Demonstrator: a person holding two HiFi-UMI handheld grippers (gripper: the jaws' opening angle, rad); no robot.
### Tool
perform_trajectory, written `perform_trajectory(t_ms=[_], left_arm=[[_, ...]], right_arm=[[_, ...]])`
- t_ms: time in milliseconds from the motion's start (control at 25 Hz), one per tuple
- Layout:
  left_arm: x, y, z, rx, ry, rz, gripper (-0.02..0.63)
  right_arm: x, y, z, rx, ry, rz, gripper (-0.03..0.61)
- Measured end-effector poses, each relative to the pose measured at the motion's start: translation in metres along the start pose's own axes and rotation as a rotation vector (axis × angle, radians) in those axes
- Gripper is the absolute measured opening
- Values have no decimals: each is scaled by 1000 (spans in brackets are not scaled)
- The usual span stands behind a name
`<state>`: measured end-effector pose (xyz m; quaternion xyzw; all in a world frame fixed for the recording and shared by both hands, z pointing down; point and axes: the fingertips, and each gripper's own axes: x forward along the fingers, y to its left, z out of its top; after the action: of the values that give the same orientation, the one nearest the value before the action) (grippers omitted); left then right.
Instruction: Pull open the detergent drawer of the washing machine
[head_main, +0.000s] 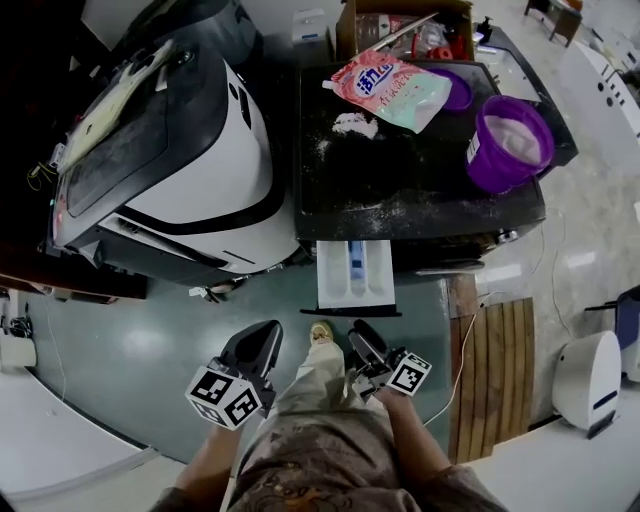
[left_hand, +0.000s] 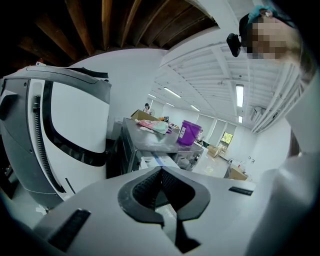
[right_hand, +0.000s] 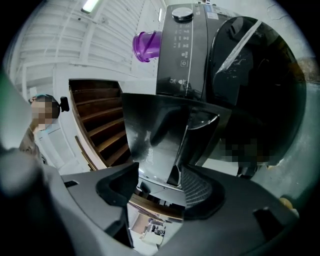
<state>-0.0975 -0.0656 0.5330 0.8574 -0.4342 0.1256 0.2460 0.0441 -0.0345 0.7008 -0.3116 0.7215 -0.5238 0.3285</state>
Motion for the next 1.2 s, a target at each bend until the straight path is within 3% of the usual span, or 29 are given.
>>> perform_trajectory(t_ms=[480,840,1080,1200], left_arm=[[42,-23,40,16,-59,-142,21],[52,-36,87,37,-113,-240,21],[45,-27,109,65,-128,-281,21],[39,-21,118,92,-135,-287,21]], right_arm=[[-38,44,63,-114,-86,-74,245],[-31,111,102,-239,-119,-65,238],[4,159,122,-384,-52,-48,229],[20,173,129,-465,-18,-83,224]])
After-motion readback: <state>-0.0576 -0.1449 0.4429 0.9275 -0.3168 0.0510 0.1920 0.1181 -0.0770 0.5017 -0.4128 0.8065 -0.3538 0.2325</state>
